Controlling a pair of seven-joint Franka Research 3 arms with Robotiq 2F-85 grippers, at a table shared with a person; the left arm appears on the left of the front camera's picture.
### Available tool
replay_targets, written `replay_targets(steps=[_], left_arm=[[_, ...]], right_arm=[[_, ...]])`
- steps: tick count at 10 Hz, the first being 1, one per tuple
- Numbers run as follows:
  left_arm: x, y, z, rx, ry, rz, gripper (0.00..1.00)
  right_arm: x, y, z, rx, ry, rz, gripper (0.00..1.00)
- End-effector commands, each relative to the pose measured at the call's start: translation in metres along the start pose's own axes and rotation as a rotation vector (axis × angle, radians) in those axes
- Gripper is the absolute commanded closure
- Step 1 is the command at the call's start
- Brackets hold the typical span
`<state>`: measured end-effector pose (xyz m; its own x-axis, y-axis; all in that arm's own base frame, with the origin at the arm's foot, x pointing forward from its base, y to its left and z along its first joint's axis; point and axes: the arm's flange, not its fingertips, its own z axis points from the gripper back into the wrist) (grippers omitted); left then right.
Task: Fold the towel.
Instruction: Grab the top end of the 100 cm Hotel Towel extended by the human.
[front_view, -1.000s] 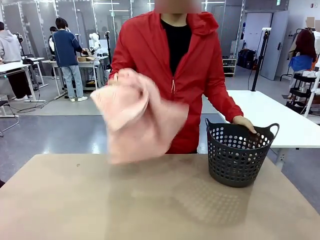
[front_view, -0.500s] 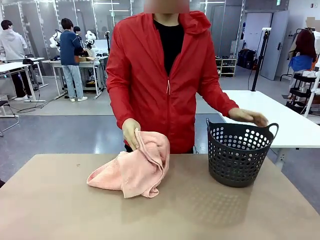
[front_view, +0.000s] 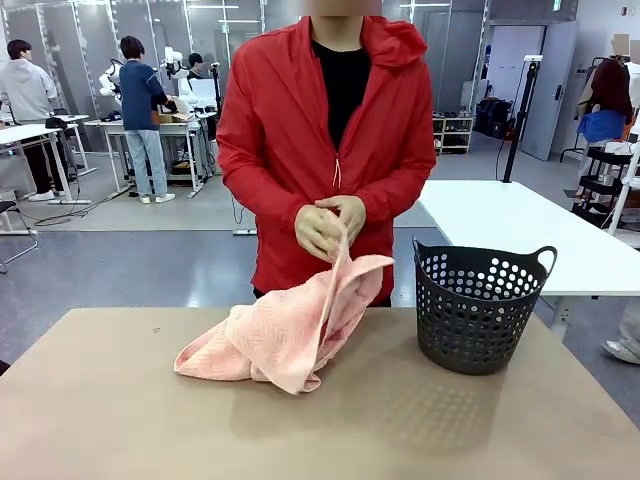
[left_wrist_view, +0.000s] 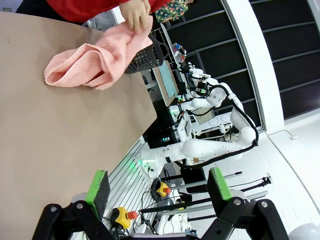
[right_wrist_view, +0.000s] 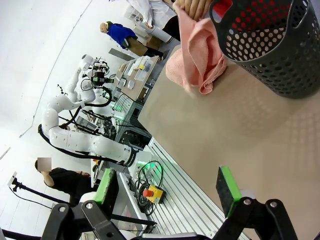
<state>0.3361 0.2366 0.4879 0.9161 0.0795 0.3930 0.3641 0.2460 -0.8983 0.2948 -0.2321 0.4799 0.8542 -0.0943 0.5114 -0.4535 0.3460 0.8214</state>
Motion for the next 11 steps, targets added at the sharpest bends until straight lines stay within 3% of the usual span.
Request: replay_targets(steps=[1,11], left_arm=[[-0.0011,0.0001,0.0010,-0.008,0.008,-0.004,0.00],[-0.0011,0.0001,0.0010,-0.008,0.008,-0.004,0.00]], right_arm=[[0.0015,0.0008,0.0006,0.009,-0.011,0.016,0.00],[0.0015,0.0008,0.0006,0.009,-0.011,0.016,0.00]])
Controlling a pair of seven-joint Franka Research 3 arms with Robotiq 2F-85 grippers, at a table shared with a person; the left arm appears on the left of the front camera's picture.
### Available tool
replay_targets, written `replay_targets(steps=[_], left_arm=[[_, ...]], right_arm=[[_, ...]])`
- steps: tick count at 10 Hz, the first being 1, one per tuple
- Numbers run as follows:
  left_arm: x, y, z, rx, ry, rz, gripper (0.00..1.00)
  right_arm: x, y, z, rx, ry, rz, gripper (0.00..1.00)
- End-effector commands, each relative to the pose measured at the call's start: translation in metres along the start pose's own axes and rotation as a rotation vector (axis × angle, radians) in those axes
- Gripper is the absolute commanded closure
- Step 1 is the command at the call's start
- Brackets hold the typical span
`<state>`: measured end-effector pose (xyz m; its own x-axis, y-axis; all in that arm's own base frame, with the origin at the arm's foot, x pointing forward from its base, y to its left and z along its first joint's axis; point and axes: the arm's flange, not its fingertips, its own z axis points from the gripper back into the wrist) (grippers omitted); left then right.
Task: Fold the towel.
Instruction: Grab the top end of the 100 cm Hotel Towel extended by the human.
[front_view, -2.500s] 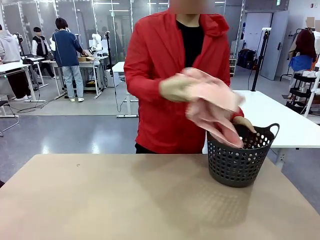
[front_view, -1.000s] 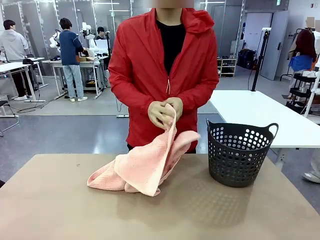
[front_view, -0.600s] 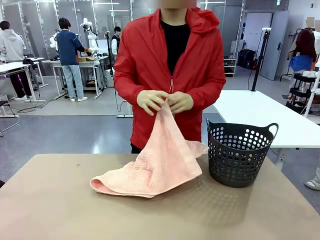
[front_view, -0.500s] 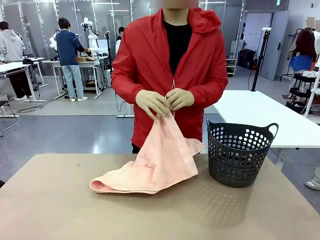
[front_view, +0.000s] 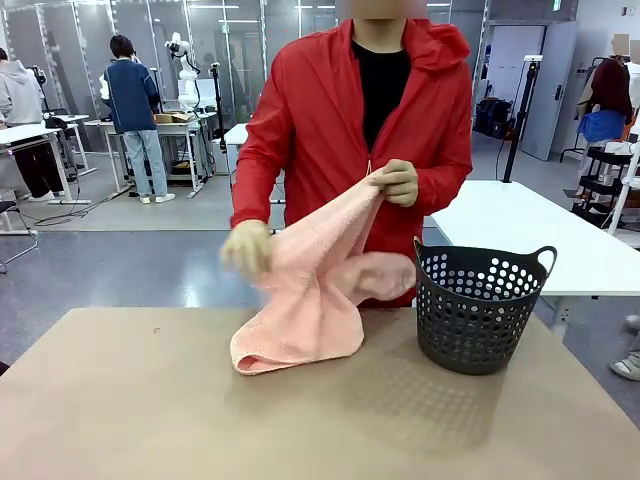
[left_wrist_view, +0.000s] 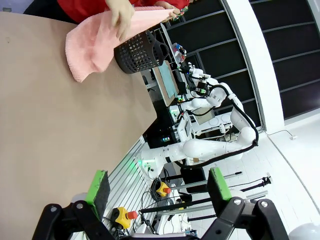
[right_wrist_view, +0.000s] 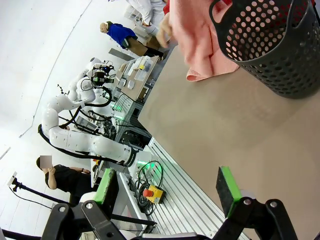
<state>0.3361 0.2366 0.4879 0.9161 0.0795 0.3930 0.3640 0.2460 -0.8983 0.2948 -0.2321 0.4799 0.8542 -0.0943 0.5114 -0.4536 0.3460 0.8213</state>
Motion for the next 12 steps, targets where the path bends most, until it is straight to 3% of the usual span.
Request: replay_targets(steps=[1,12], left_arm=[[-0.0011,0.0001,0.0010,-0.008,0.008,-0.005,0.00],[-0.0011,0.0001,0.0010,-0.008,0.008,-0.005,0.00]], right_arm=[[0.0015,0.0008,0.0006,0.009,-0.011,0.016,0.00],[0.0015,0.0008,0.0006,0.009,-0.011,0.016,0.00]])
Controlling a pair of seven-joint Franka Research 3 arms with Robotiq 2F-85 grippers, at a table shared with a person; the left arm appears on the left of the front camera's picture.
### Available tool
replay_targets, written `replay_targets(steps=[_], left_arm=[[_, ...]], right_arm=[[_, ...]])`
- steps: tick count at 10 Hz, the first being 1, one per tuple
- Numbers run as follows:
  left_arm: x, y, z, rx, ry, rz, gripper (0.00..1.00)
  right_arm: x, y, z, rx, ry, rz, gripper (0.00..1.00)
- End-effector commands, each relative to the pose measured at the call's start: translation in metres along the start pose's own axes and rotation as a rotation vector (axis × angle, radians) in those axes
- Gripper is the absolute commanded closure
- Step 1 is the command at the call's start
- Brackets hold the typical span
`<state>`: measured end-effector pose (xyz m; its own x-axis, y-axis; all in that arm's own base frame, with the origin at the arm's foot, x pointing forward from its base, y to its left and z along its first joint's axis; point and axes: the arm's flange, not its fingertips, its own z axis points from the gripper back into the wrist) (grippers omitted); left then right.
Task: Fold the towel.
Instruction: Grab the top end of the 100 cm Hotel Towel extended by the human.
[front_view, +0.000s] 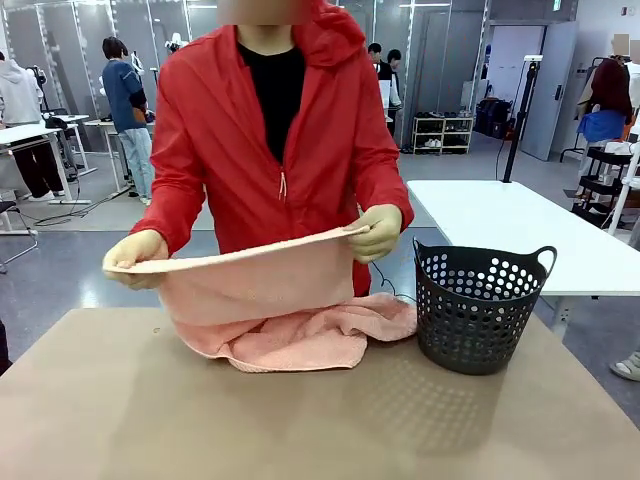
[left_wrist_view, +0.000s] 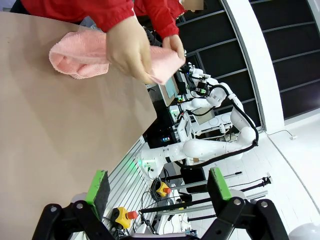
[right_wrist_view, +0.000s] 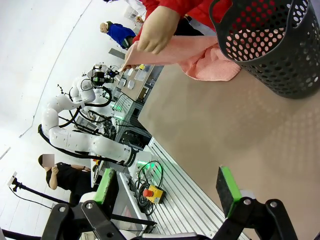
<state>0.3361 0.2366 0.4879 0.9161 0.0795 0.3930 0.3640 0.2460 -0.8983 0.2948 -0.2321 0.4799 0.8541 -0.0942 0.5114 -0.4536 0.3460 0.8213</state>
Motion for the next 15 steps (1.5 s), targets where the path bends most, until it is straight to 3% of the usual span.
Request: replay_targets(steps=[1,8,9,11,13,15], left_arm=[[-0.001,0.000,0.001,-0.008,0.008,-0.005,0.00],[0.000,0.000,0.000,0.000,0.000,0.000,0.00],[0.003,-0.017,0.000,0.113,0.045,-0.107,0.00],[0.017,-0.093,-0.006,0.416,0.164,-0.429,0.00],[0.032,-0.170,-0.044,0.615,0.294,-0.696,0.00],[0.034,-0.223,-0.097,0.782,0.415,-0.970,0.00]], right_arm=[[0.001,0.001,0.001,0.009,-0.011,0.016,0.00],[0.000,0.000,0.000,0.000,0.000,0.000,0.00],[0.005,0.016,0.006,-0.036,0.024,0.104,0.00],[0.029,0.078,0.011,-0.192,0.121,0.422,0.00],[0.048,0.151,-0.010,-0.319,0.262,0.730,0.00],[0.052,0.213,-0.050,-0.457,0.422,1.017,0.00]])
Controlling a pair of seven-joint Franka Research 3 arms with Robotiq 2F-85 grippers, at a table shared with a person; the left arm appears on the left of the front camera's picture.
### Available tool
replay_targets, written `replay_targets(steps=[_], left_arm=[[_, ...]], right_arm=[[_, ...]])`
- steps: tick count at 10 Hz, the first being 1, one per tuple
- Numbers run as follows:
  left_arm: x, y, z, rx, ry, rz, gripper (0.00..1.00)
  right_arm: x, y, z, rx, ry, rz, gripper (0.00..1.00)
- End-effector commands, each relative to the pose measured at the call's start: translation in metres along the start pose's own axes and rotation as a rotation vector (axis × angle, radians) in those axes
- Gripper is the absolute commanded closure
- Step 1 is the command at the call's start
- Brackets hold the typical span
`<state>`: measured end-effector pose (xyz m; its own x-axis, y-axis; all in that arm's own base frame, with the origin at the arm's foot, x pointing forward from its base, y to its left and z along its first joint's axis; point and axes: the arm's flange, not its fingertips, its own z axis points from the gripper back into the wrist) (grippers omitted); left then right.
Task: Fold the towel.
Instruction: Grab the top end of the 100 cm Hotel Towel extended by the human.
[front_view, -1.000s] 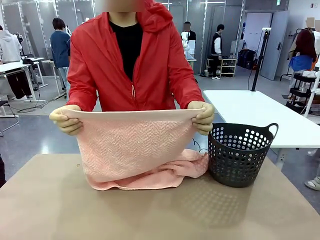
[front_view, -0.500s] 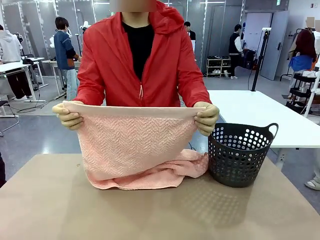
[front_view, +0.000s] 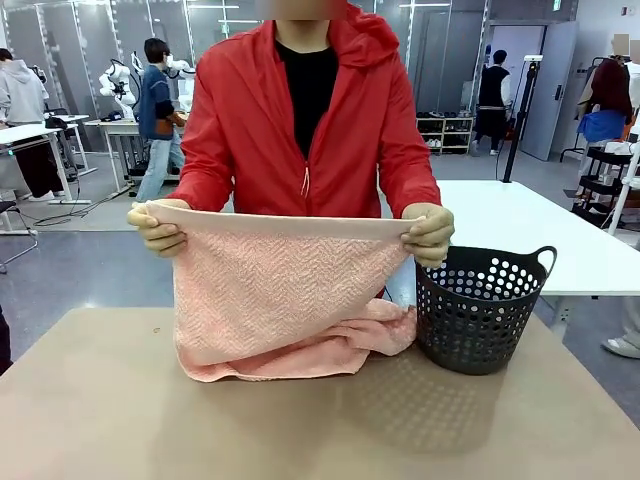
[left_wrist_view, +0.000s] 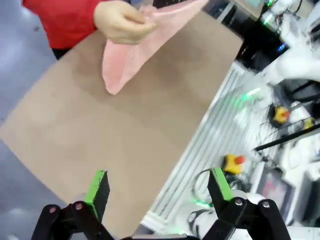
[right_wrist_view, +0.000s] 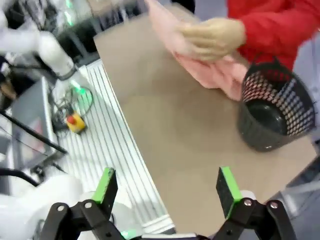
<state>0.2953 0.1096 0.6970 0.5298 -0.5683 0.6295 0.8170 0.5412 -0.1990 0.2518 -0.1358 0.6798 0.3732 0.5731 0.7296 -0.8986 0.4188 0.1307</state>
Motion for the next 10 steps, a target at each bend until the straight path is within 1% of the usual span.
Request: replay_targets(steps=[1,3,4,5,6,7,8,9,10], left_arm=[[0.024,-0.022,-0.038,0.286,0.107,-0.316,0.00],[0.050,-0.052,-0.067,0.394,0.209,-0.475,0.00],[0.057,-0.066,-0.080,0.413,0.226,-0.535,0.00],[0.060,-0.074,-0.088,0.416,0.219,-0.562,0.00],[0.060,-0.077,-0.095,0.418,0.226,-0.562,0.00],[0.059,-0.074,-0.095,0.414,0.214,-0.538,0.00],[0.060,-0.069,-0.087,0.359,0.174,-0.482,0.00],[0.067,-0.079,-0.096,0.395,0.232,-0.583,0.00],[0.067,-0.079,-0.096,0.395,0.232,-0.583,0.00]], right_arm=[[0.027,0.021,-0.031,-0.194,0.118,0.299,0.00],[0.063,0.045,-0.055,-0.243,0.215,0.450,0.00],[0.076,0.057,-0.070,-0.274,0.257,0.506,0.00],[0.084,0.063,-0.081,-0.275,0.284,0.544,0.00],[0.088,0.065,-0.089,-0.258,0.286,0.553,0.00],[0.091,0.064,-0.092,-0.248,0.267,0.548,0.00],[0.090,0.062,-0.090,-0.244,0.262,0.531,0.00],[0.096,0.067,-0.090,-0.246,0.276,0.582,0.00],[0.096,0.067,-0.090,-0.246,0.276,0.582,0.00]])
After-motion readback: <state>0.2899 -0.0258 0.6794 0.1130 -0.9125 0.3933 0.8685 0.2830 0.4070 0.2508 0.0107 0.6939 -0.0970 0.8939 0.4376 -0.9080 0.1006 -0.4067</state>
